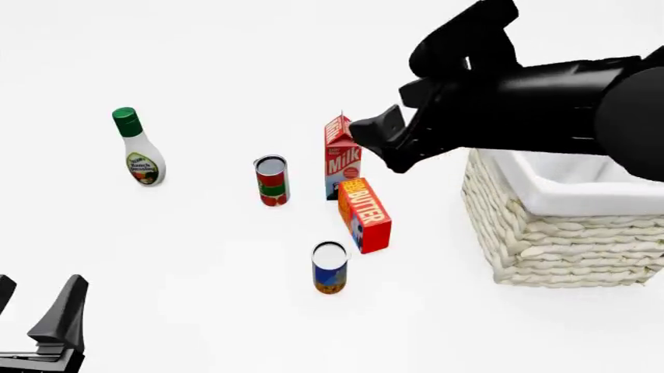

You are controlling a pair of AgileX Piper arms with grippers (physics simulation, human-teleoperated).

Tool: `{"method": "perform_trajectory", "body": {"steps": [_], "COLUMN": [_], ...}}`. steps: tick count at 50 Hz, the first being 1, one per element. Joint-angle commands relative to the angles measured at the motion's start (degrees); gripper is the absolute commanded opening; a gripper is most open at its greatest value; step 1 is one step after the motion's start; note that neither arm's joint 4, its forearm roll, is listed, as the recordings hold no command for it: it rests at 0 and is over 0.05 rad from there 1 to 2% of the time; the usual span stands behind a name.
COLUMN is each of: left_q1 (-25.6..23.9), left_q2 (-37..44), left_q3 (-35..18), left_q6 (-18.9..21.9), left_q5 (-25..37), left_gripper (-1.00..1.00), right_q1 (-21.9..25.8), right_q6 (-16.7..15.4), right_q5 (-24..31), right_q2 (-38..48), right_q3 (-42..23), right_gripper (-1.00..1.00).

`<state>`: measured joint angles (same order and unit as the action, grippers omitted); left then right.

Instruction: Pick the alphabet soup and place it in the basket.

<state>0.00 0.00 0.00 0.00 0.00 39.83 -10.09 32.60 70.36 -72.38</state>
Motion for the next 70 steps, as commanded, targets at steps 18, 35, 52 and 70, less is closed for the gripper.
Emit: {"method": "perform_trajectory", "body": {"steps": [18,35,52,70], "left_q1": [0.0,0.0,0.0,0.0], "left_q2": [0.0,0.0,0.0,0.0], "left_q3": [0.0,0.0,0.0,0.0], "left_q6": [0.0,0.0,0.0,0.0], "left_q5": [0.0,0.0,0.0,0.0], "left_gripper": [1.0,1.0,1.0,1.0], "right_q1": [1.74,2.21,2.66,3.59], "right_q6": [-1.16,0.65,2.46,7.36], "right_q5": [-0.64,-4.99,-6.83,-12.01], "right_q2": [10.55,11.14,14.0,15.59], "right_q3": [-1.41,4.33,3.84,7.25], "right_gripper": [1.0,1.0,1.0,1.0]}}
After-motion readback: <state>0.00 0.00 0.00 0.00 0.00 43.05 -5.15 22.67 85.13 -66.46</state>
